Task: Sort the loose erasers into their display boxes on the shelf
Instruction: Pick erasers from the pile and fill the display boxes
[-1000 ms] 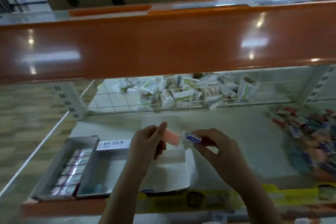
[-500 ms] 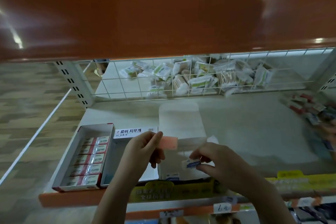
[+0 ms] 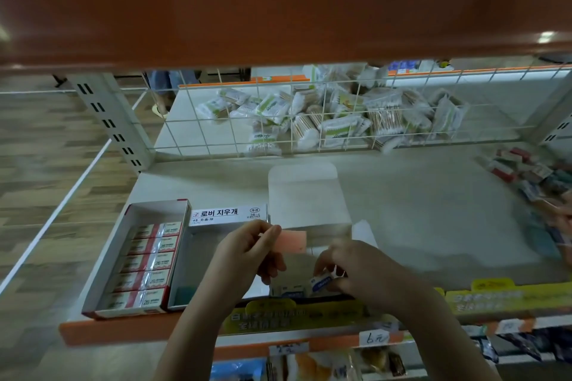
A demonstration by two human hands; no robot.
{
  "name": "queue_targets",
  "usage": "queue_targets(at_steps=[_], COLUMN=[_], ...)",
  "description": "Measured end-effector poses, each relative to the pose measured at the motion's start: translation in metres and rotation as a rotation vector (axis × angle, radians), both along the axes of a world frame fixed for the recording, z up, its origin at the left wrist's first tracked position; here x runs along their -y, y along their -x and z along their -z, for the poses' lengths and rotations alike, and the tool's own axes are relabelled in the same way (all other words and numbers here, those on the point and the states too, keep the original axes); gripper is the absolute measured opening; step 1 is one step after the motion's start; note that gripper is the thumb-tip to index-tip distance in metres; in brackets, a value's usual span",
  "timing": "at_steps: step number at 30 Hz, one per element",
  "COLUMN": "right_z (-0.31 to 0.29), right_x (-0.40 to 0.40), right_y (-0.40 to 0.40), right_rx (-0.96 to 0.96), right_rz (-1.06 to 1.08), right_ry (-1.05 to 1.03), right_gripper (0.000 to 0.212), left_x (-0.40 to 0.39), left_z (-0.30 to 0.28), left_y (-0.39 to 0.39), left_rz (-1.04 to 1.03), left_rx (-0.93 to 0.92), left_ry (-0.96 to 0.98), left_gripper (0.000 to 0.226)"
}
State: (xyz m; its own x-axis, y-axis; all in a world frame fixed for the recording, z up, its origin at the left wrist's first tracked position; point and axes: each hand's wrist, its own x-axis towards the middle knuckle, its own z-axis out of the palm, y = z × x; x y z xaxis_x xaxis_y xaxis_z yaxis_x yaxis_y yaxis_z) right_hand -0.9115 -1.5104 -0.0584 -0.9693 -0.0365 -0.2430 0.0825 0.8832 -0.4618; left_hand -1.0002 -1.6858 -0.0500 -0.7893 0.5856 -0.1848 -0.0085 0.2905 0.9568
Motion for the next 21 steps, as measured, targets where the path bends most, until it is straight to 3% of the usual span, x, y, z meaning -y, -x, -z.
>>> queue_targets(at_steps=[11,21], right_z=[-0.002,0.0], right_x=[-0.006,0.004], right_y=[0.001,0.006], right_rx=[0.156,0.131], right_rz=[0.003,0.037], right_ry=[0.169,0.094], right_gripper=[0.023,0.023], left_x=[0.0,-0.004], left_z=[-0.002,-0.001], left_y=[-0.001,0.0], left_rz=[0.022,0.069], left_rx=[-0.004,0.0], left_ry=[0.018,0.038], left_gripper=[0.016,0.016])
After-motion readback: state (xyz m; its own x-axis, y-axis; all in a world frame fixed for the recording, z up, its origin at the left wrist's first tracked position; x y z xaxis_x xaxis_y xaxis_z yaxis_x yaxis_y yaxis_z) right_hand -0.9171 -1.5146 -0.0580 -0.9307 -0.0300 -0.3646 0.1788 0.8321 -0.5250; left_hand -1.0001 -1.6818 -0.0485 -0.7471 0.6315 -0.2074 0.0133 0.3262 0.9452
